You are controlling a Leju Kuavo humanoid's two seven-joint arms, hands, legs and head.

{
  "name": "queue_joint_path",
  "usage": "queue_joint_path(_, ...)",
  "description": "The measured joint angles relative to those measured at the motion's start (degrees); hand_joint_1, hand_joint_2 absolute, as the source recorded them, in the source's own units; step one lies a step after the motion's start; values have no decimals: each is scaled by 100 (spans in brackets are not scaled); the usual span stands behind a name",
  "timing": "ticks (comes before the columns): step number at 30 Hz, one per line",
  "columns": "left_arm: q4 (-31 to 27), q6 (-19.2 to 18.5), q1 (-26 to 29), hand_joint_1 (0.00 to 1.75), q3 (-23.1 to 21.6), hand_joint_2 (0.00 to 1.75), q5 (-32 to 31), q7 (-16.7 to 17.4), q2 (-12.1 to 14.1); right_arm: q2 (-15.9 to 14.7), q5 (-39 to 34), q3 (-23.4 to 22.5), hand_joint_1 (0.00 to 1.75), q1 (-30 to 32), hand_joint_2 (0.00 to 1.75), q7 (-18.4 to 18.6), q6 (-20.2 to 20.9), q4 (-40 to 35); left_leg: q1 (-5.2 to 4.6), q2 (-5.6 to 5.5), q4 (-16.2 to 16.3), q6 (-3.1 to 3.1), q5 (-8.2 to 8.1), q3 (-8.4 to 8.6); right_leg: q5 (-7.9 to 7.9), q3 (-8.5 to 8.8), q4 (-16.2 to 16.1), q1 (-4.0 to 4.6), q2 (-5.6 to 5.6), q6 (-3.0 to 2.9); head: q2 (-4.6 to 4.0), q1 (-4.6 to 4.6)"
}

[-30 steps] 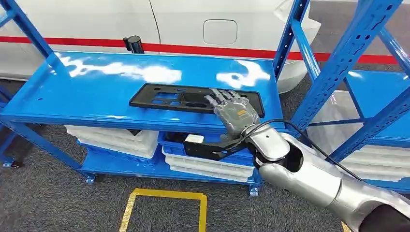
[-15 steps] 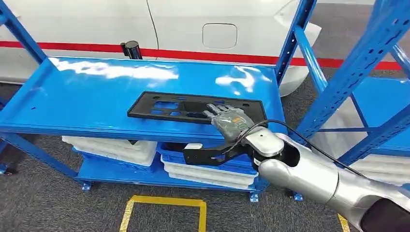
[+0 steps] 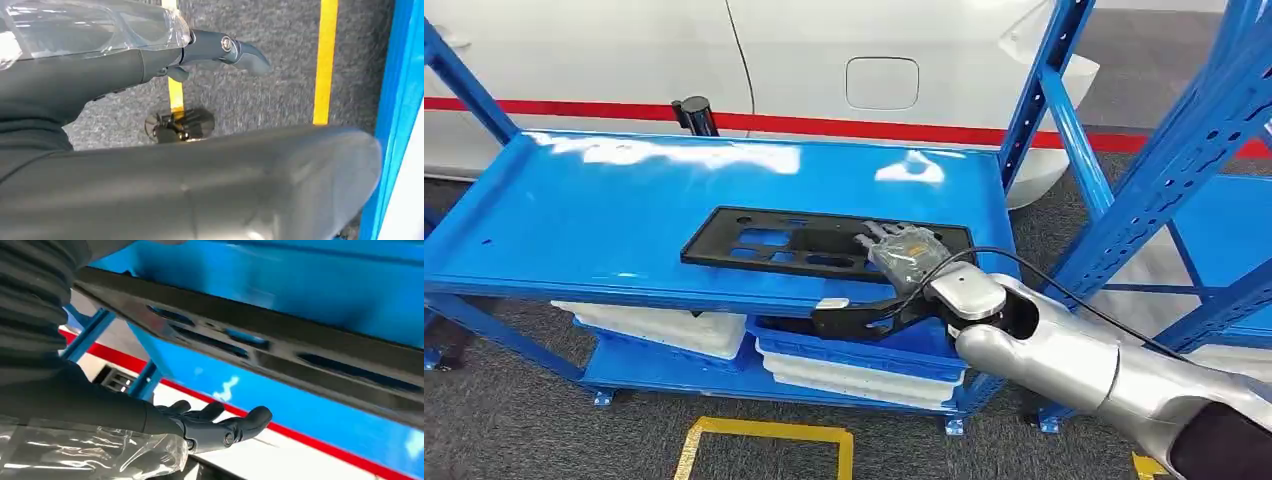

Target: Take the parts from the cabinet and place them on the table.

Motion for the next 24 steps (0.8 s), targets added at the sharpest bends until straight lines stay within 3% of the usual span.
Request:
queue_joint_path(1, 0, 0, 2, 0, 0, 0, 2, 0, 0, 0, 11, 9, 0, -9, 175, 0, -2, 22, 28, 12, 49, -18, -46, -21, 12, 52, -47, -50, -10, -19, 0, 2)
queue_joint_path(2, 0, 0, -1, 0, 0, 0, 2, 0, -6, 2, 44, 15, 0, -35, 175, -2, -4, 52, 14, 35, 268, -33, -145, -107, -12, 84, -53, -47, -11, -57, -2, -13)
queue_joint_path(3, 0, -9, -7, 0, -2, 0, 2, 0, -9, 13, 59, 35, 0, -56, 175, -4, -2, 87, 28, 38, 720, -45, -332, -340, -39, 106, -51, -40, -13, -102, 0, -24)
queue_joint_path(5, 0, -9, 4, 0, -2, 0, 2, 0, -9, 22, 66, 81, 0, -43, 175, -4, -2, 151, 21, 38, 1754, -69, -665, -963, -96, 149, -49, -18, -10, -139, 0, -24)
queue_joint_path(6, 0, -9, 12, 0, -2, 0, 2, 2, -9, 22, 66, 98, 0, -32, 175, -4, 0, 188, 22, 39, 2015, -82, -654, -1179, -127, 182, -47, -11, -3, -146, 0, -26)
queue_joint_path(7, 0, -9, 18, 0, -4, 0, 0, 2, -9, 22, 66, 111, 0, -25, 175, -4, 13, 218, 22, 41, 1953, -94, -503, -1241, -163, 228, -47, -10, 2, -140, -2, -26)
queue_joint_path(8, 0, -9, 19, 0, -4, 0, 0, 2, -9, 22, 66, 118, 0, -24, 175, -2, 29, 247, 23, 43, 1623, -98, -223, -1152, -208, 290, -47, -11, 6, -130, 0, -26)
queue_joint_path(10, 0, -9, 14, 0, -7, 0, 0, 2, -9, 22, 63, 120, 0, -25, 175, -2, 48, 284, 24, 49, 572, -79, 425, -762, -308, 430, -46, -14, 9, -94, -2, -26)
queue_joint_path(11, 2, -9, 16, 0, -7, 0, 0, 7, -9, 22, 63, 129, 0, -30, 175, -2, 55, 317, 6, 49, 177, -42, 562, -640, -352, 464, -41, 11, 10, -62, -2, -28)
queue_joint_path(12, 2, -9, 12, 0, -7, 0, 2, 22, -9, 20, 61, 135, 0, -25, 175, 0, 57, 332, -7, 47, 93, -1, 519, -556, -391, 462, -19, 39, 28, -32, 0, -31)
queue_joint_path(16, 2, 55, 27, 0, -35, 0, -22, 39, -13, -26, 57, 151, 0, 2, 175, 13, 57, 369, -34, 40, 103, 94, 493, -539, -432, 509, -40, 19, 33, 49, 0, -18)
queue_joint_path(17, 2, 81, 17, 0, -44, 0, -35, 61, -13, -33, 57, 151, 9, 0, 175, 15, 57, 376, -28, 37, 104, 101, 486, -525, -414, 517, -41, 22, 34, 19, 0, -15)
queue_joint_path(19, 4, 136, 2, 0, -46, 0, -37, 85, -13, -44, 46, 153, 175, 11, 175, 20, 57, 387, -41, 28, 104, 114, 471, -526, -413, 522, -48, 17, 32, 18, 0, -13)
queue_joint_path(24, 4, 155, 5, 0, -57, 0, -75, -18, -15, -105, -50, 153, 175, 59, 175, 22, 79, 404, -65, 31, 105, 139, 454, -538, -433, 538, -108, -1, 31, 21, 0, -13)
